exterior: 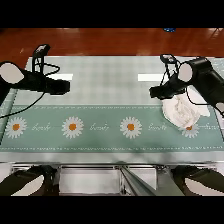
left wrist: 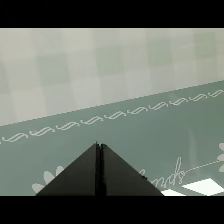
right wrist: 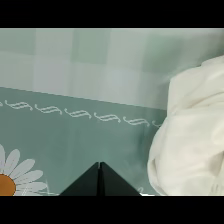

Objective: Fold the shirts.

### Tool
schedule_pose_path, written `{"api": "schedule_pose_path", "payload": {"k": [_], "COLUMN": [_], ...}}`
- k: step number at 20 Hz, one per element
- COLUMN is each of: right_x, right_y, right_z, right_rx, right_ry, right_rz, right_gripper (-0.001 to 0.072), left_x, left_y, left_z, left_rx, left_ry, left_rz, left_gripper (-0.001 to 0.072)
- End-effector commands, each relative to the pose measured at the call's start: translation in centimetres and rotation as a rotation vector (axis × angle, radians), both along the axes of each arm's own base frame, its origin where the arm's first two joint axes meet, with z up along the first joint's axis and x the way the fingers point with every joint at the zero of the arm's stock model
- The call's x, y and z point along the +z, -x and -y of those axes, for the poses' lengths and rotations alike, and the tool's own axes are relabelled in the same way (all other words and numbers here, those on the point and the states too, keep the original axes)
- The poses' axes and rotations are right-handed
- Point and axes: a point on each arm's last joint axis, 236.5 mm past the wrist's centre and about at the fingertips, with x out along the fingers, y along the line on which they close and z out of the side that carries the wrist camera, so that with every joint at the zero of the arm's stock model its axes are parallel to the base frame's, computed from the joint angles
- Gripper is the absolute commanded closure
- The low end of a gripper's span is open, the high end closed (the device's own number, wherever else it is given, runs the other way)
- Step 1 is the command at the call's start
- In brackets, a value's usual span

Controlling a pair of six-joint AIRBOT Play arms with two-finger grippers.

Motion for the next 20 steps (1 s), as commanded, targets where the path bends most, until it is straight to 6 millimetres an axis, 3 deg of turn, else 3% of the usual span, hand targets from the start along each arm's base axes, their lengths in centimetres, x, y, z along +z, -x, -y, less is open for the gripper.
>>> {"api": "schedule_pose_path", "payload": {"k": [1, 11, 15, 17, 18, 19, 20], "right_x": [0.0, 0.0, 1.1, 2.4, 3.3, 4.6, 6.0], "right_y": [0.0, 0.0, -3.2, -5.9, -7.5, -9.4, -10.9], "right_z": [0.0, 0.0, -1.1, -1.1, -0.5, 0.8, 2.8], "right_rx": [0.001, 0.001, 0.006, 0.02, 0.034, 0.06, 0.043], "right_ry": [0.0, 0.0, -0.046, -0.042, -0.006, 0.069, 0.151], "right_rz": [0.0, 0.0, 0.144, 0.269, 0.349, 0.445, 0.529], "right_gripper": [0.0687, 0.0687, 0.0687, 0.0669, 0.0502, 0.0288, 0.0294], "left_x": [0.0, 0.2, 2.6, 4.0, 5.0, 5.9, 6.3], "left_y": [0.0, -0.4, -4.0, -6.1, -7.6, -9.0, -10.0], "left_z": [0.0, 0.2, 0.4, -0.2, -0.9, -1.3, -1.9], "left_rx": [0.0, 0.006, 0.064, 0.098, 0.116, 0.135, 0.148], "left_ry": [0.0, 0.011, 0.059, 0.056, 0.039, 0.031, 0.016], "left_rz": [0.0, 0.015, 0.185, 0.29, 0.367, 0.439, 0.486], "left_gripper": [0.0683, 0.0683, 0.0683, 0.0673, 0.0553, 0.0309, 0.0199]}}
